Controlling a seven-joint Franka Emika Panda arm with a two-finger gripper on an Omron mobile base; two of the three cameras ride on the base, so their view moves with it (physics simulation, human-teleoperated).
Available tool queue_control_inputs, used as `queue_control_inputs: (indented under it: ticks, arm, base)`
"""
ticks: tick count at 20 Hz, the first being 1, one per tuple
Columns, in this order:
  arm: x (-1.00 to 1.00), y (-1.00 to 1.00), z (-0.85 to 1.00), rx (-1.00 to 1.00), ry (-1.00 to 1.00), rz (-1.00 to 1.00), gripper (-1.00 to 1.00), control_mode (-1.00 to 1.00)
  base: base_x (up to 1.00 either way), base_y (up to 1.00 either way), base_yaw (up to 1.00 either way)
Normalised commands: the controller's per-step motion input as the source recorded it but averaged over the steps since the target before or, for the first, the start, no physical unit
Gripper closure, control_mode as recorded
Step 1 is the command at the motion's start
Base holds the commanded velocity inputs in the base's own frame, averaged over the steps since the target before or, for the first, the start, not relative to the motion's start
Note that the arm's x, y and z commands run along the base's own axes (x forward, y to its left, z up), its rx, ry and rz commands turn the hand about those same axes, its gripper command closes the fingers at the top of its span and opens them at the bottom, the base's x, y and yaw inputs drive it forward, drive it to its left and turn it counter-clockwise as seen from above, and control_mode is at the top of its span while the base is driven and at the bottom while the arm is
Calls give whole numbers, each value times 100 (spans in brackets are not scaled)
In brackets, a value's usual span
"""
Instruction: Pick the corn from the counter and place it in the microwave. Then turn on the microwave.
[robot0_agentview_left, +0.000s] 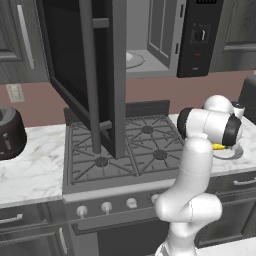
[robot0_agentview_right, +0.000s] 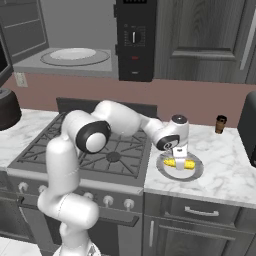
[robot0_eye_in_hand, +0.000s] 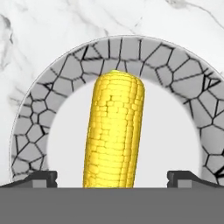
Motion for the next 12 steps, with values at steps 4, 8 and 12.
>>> queue_control_inputs:
  ticks: [4,8,12]
  arm:
    - [5,-7,-14,0,0,0,-100,-100]
    - [0,-6,-17,0,0,0,-100,-100]
    - [7,0,-19,0,0,0,-100,-100]
  base:
    - [0,0,0]
    - [0,0,0]
    - [0,0,0]
